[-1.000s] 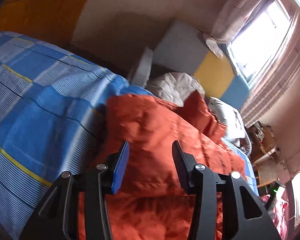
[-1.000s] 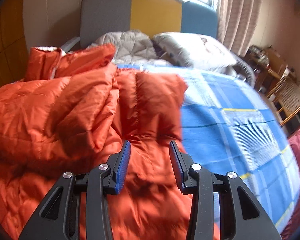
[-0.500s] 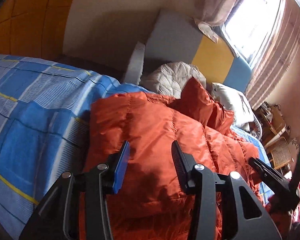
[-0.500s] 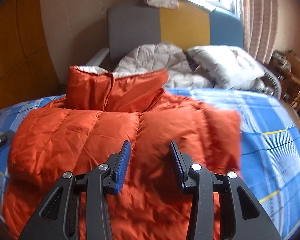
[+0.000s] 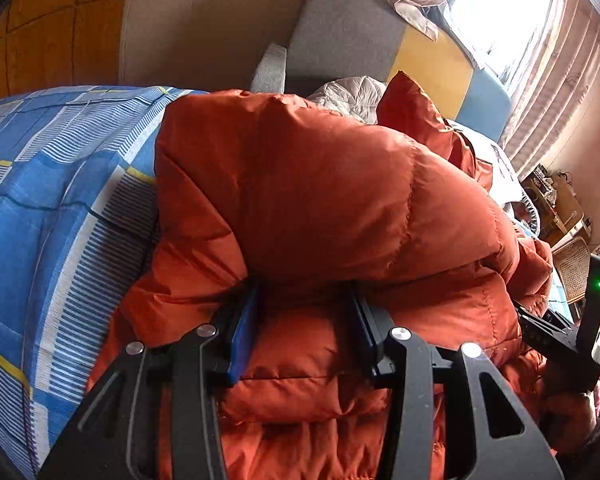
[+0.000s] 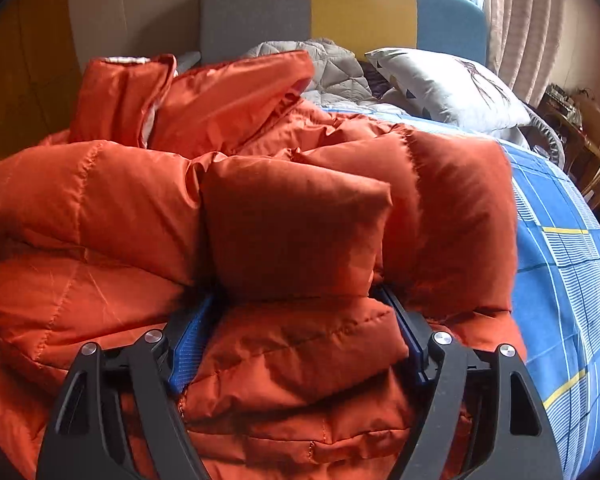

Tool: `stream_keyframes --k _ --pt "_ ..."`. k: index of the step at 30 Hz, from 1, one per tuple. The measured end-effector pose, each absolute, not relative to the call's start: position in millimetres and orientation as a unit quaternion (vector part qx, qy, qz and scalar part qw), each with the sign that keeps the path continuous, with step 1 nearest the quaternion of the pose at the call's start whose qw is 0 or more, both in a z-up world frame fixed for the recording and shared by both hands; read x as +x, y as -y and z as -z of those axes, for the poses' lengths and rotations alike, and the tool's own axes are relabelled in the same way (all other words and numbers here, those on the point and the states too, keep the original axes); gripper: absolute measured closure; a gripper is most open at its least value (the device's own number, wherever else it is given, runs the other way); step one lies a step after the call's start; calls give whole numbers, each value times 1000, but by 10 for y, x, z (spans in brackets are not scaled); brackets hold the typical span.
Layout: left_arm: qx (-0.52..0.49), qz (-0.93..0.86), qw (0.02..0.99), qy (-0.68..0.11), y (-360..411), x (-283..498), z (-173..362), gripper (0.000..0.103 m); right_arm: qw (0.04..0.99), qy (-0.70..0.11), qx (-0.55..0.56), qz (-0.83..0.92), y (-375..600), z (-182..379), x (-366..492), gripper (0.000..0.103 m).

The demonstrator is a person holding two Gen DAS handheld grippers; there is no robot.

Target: Fold large clothes

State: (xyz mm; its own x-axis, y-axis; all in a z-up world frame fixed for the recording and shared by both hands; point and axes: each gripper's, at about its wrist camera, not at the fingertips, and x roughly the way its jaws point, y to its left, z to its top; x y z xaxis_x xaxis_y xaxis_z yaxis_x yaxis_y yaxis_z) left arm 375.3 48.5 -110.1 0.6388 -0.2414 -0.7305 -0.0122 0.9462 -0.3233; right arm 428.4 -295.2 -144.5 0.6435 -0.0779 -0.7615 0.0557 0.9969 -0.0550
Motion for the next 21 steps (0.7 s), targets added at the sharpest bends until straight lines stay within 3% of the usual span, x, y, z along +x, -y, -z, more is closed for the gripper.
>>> stream_keyframes --k 5,6,8,15,21 --pt "-141 49 892 -426 -466 3756 1020 62 906 -422 -18 40 2929 1425 4279 26" --pt "-140 45 893 -426 -466 3745 969 60 905 -423 -19 41 2926 1399 4269 25" --pt "-142 38 899 -412 -468 3698 828 47 905 -422 -31 44 2909 1324 4251 24" --pt "-116 53 923 -363 -307 3813 397 41 928 -369 -32 35 2775 898 4099 23" --pt "-87 60 919 -379 -71 4084 462 39 933 -358 -44 0 2424 808 4304 23"
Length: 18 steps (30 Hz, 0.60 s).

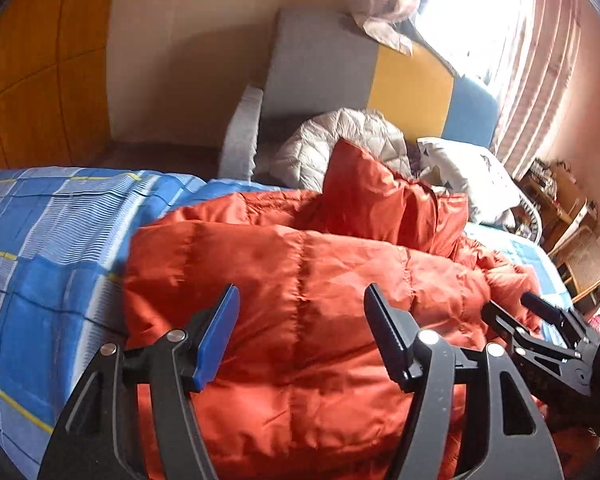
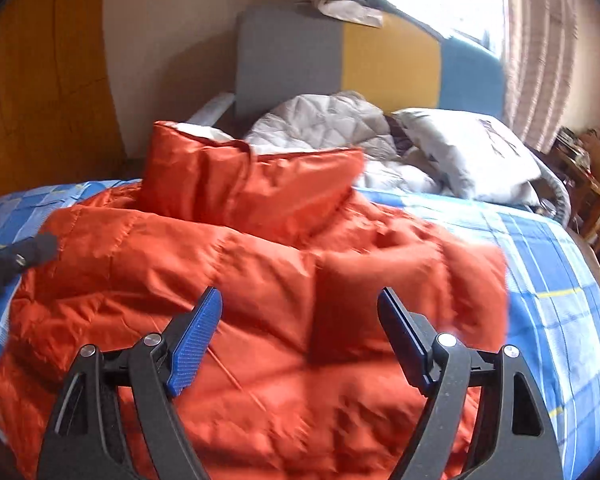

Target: Fold large clothes

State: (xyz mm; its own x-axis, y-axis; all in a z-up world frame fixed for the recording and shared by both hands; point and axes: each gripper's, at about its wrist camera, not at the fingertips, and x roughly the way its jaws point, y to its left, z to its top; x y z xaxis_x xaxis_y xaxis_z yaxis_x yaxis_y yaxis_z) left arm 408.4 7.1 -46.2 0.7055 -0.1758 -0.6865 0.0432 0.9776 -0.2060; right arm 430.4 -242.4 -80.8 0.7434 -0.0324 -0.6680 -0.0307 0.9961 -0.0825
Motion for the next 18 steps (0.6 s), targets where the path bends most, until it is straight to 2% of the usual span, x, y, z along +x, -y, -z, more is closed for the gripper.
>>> stream_keyframes --k 9,18 --pt "-59 54 917 -391 43 4131 819 37 921 -384 -58 -4 2447 1182 4567 19" --pt "-67 56 916 -392 62 4170 1000 36 916 -399 -41 -12 2477 1379 4677 18"
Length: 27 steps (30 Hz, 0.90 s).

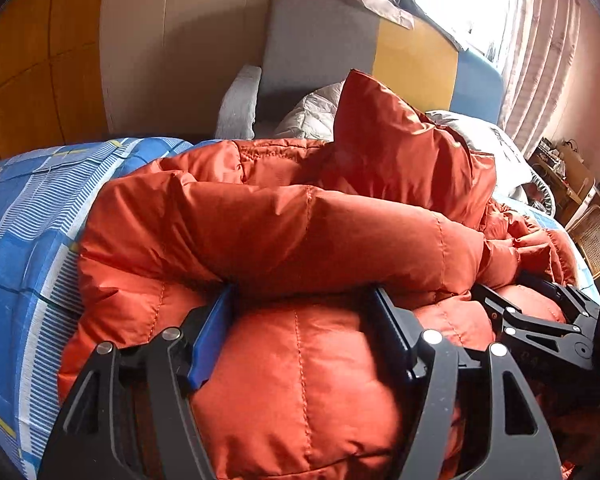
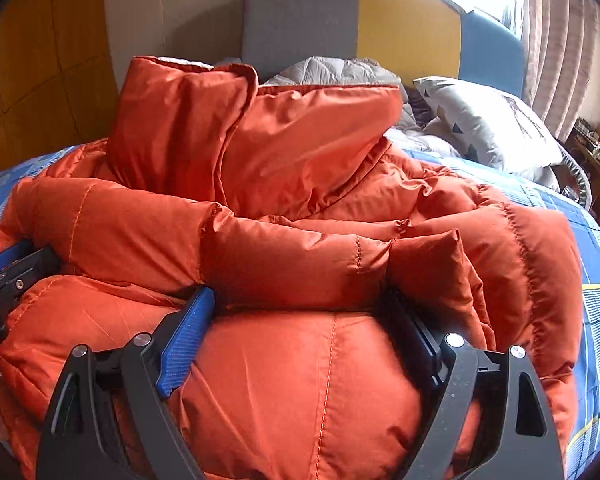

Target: Fold large clothes

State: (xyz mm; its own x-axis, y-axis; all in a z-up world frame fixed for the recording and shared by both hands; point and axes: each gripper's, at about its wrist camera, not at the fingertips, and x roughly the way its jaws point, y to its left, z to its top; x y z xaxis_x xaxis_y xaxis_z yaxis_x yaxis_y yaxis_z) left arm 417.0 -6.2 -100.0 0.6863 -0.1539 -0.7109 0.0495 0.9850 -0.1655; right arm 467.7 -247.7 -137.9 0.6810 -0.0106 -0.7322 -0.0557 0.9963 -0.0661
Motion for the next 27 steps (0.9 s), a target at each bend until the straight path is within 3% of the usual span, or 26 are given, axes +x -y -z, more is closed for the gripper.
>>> stream_keyframes --k 10,13,19,27 --pt "-70 46 915 -396 37 4064 889 30 911 -408 -52 -7 2452 1329 4671 15" --pt "-86 43 914 -393 -62 3844 791 26 907 -417 -47 -13 2459 1206 4589 10" --pt "-115 42 913 -388 -367 3277 657 26 910 -413 -32 -18 2563 977 4157 10" --pt "-99 39 915 -388 -744 2391 703 26 898 -427 -107 -21 2589 1014 3358 10"
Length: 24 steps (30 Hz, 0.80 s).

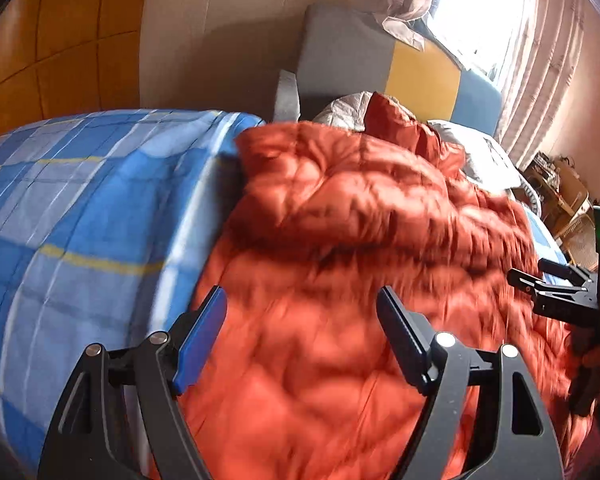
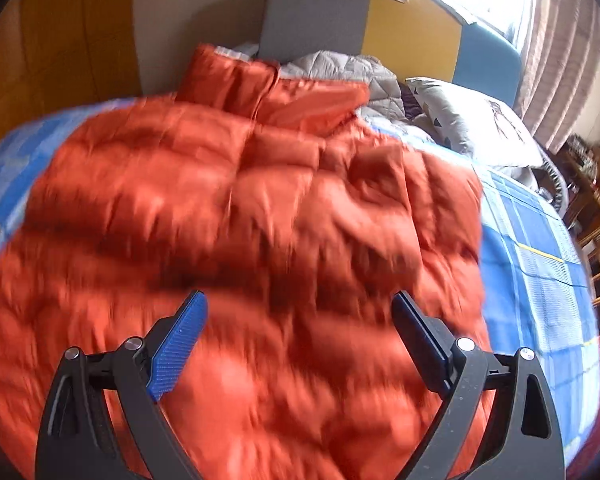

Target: Fold large clothes

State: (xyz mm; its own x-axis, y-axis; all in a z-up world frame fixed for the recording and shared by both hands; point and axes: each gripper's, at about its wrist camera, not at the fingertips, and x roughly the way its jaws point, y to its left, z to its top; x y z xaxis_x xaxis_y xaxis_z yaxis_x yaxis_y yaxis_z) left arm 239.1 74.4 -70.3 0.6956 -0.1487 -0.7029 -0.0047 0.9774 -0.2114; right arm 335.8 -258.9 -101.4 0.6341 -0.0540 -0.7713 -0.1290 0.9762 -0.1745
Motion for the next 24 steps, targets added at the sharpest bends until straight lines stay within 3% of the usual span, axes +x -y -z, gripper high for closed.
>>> stream_keyframes --k 11,24 --pt "-95 32 907 -410 -998 1496 903 28 889 -432 -147 -36 2672 1192 2592 10" --pt "-118 54 888 -442 -1114 972 1054 33 891 -446 -80 15 3599 1031 1872 10"
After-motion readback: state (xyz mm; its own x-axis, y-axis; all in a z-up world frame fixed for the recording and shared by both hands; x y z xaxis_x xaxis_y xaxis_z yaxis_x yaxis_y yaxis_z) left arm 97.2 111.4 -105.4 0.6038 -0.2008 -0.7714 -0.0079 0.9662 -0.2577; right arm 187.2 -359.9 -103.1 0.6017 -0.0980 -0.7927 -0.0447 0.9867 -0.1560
